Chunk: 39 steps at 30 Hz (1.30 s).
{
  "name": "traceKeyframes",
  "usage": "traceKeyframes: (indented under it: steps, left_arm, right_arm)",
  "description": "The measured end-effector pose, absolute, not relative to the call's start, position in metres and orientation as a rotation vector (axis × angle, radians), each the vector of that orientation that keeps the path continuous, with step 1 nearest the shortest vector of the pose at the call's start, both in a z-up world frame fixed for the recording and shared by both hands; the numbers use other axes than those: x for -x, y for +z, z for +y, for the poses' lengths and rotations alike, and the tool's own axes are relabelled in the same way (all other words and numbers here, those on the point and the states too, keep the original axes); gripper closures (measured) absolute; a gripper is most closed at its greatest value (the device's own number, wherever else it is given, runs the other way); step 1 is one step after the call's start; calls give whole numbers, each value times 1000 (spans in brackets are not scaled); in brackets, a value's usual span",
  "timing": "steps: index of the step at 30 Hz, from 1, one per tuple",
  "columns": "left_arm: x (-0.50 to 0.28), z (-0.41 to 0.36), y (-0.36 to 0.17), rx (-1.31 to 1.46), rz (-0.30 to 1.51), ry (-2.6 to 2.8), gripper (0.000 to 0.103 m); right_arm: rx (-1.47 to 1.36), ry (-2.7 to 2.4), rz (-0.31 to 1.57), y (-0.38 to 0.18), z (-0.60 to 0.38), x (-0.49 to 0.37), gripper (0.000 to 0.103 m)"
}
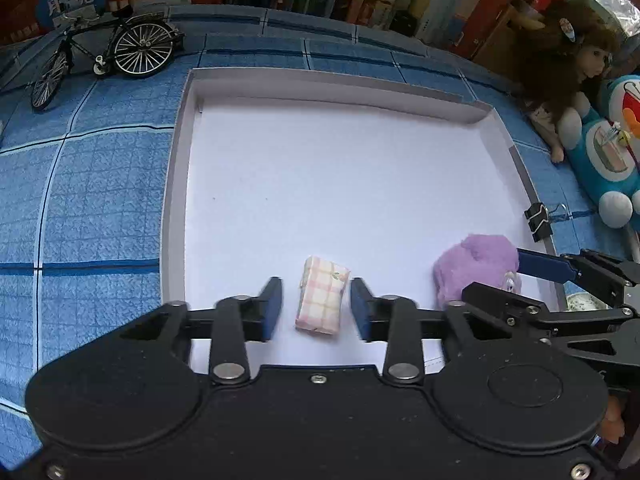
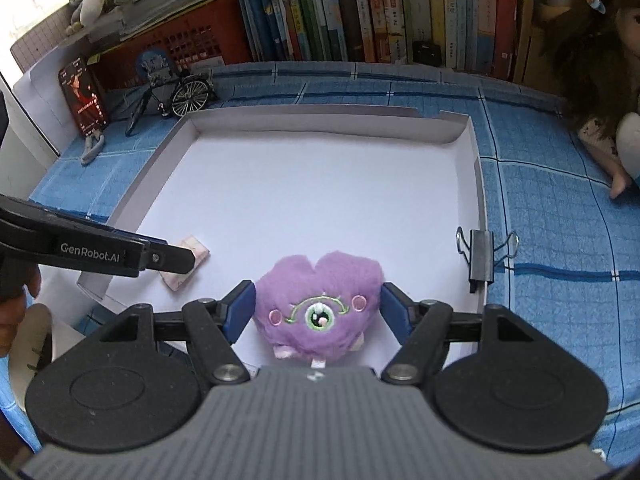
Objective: Organize soft objects
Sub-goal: 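Open the right tool over the tray while the left tool releases the plaid cloth there, then move both tools back toward the soft items beside the paper cups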
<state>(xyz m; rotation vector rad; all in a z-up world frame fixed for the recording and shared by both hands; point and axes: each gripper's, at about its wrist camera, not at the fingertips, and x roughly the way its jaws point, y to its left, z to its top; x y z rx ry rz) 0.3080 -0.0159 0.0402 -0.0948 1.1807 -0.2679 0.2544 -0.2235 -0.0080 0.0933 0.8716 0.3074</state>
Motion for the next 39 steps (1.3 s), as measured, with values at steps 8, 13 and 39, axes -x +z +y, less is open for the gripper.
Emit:
traceKeyframes:
  steps: [8,13,39]
  left_arm:
    - [-293,-7,68,99,1100,-278,53]
    - [-271,-2,91,81,1018,-296,50]
    - [-108,8,141,6,640,-364,33]
  right_arm:
    - [-139,319,805,12,-236,-242,22]
    - [-114,320,723,31,-241,-220,20]
    - [-37,393,430,58,-235,-86,5]
